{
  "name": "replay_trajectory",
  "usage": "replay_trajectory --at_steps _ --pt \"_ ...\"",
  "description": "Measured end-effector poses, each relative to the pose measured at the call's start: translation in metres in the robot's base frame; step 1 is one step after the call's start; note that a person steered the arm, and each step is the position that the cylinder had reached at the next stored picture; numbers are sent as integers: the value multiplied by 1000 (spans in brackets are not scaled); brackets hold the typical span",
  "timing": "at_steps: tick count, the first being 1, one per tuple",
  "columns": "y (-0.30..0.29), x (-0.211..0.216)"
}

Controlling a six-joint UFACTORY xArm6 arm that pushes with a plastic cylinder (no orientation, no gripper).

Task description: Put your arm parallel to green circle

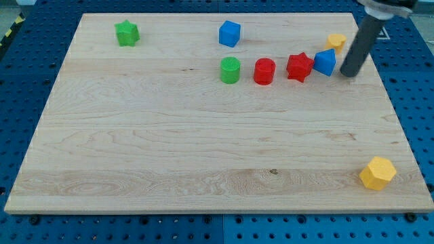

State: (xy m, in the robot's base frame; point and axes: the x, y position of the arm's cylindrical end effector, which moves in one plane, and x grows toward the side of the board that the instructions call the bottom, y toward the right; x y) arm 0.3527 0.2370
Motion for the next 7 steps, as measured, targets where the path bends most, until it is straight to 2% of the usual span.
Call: replay_trajectory --at_steps 1,2,4,7 --pt "0 -47" --pt "0 -74" --pt "-1 -36" --pt "-4 -56"
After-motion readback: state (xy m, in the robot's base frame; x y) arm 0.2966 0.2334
